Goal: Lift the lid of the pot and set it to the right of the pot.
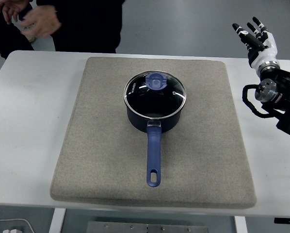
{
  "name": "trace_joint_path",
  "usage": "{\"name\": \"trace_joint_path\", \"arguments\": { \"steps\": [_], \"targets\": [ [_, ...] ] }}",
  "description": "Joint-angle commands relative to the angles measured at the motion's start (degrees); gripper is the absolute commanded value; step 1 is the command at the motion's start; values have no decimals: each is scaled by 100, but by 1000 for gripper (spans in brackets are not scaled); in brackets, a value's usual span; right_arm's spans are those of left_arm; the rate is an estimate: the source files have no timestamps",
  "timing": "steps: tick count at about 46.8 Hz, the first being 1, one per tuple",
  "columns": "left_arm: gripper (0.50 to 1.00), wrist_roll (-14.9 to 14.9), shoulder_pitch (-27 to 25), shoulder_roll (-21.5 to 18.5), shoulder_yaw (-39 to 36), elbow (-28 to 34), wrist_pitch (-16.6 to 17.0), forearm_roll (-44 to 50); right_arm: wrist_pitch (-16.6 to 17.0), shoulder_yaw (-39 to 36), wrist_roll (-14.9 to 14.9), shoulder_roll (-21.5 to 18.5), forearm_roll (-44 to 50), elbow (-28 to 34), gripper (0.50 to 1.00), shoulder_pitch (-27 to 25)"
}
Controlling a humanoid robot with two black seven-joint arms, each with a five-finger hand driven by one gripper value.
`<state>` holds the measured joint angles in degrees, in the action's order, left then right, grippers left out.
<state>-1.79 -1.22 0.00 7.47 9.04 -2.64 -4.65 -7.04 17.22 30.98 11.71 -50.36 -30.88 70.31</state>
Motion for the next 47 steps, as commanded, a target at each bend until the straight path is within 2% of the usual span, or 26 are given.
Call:
{"name": "trace_joint_path", "arguments": {
  "steps": [1, 47],
  "targets": [
    [1000, 3, -1, 0, -9, 1, 0, -1, -8, -43, -4, -2, 0, -6, 926, 0],
    [1000, -15, 34, 0, 8, -34, 9, 8, -35, -148, -4, 59, 9, 64, 926, 71]
  ]
}}
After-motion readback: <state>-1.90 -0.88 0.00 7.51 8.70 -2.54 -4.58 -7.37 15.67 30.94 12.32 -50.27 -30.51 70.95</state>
